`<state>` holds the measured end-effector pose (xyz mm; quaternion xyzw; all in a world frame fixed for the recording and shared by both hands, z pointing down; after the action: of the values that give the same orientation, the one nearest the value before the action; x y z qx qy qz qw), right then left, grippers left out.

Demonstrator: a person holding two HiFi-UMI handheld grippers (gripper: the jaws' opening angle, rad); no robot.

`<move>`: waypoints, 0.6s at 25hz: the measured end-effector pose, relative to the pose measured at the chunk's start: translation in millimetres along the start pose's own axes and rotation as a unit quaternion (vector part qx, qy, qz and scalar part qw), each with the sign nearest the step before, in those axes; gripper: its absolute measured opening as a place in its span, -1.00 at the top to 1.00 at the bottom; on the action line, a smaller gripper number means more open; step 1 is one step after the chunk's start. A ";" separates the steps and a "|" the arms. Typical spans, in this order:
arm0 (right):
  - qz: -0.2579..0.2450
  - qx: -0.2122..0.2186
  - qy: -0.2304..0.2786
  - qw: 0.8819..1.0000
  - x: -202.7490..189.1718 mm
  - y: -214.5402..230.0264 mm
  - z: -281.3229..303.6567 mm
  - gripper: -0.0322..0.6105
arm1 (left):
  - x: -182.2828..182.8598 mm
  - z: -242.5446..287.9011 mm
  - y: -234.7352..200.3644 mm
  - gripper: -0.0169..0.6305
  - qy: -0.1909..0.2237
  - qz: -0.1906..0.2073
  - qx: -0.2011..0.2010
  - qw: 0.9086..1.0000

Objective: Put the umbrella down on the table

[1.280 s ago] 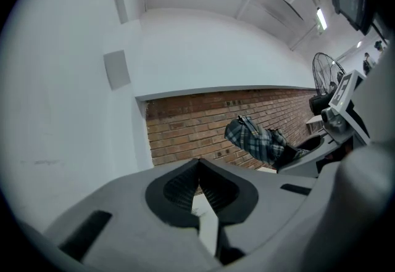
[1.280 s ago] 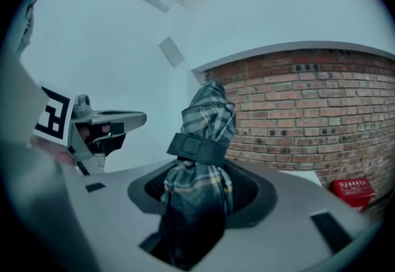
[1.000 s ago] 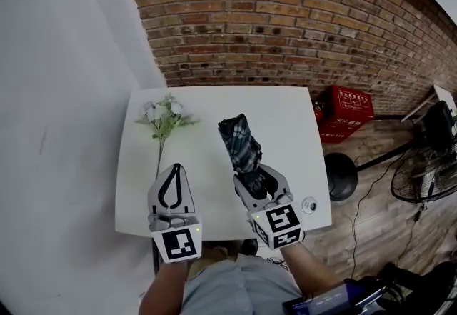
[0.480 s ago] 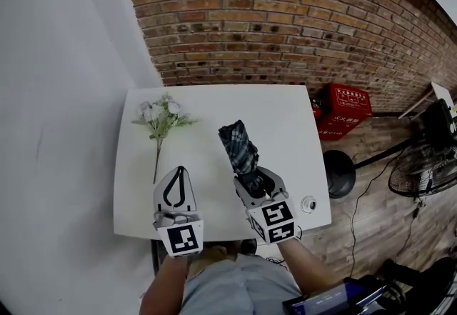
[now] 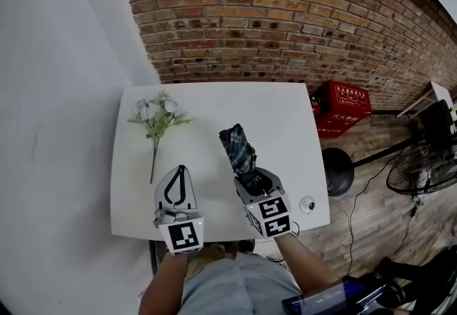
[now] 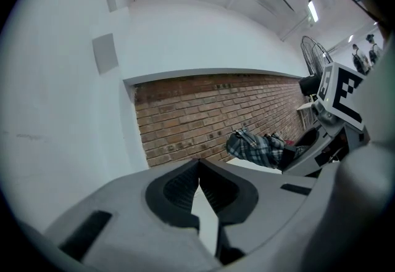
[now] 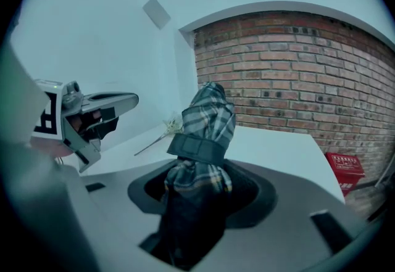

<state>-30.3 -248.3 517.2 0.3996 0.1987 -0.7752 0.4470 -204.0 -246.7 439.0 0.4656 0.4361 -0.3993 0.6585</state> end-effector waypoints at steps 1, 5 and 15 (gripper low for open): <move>0.000 0.001 -0.004 1.000 -2.2 1.1 2.1 0.25 | -0.3 1.2 0.6 0.92 -0.001 0.000 0.000 1.000; 0.002 0.002 -0.020 1.000 -12.5 4.9 10.6 0.25 | -2.3 4.6 2.9 0.92 -0.005 0.002 -0.002 1.000; 0.010 0.002 -0.060 0.998 -39.5 11.9 28.2 0.25 | -6.5 7.9 3.7 0.92 -0.011 0.000 -0.002 1.000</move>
<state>-21.6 -252.1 566.3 0.3555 0.1657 -0.7938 0.4648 -200.9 -252.6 447.6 0.4598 0.4296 -0.4041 0.6639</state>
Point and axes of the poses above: the fingertips, and each gripper's own axes: z forward along the fingers, y to its right, x out of its top, the point moved 3 cm from there along -z, backward along the fingers, and after that the axes turned 6 degrees about -y, right-handed, at the moved point
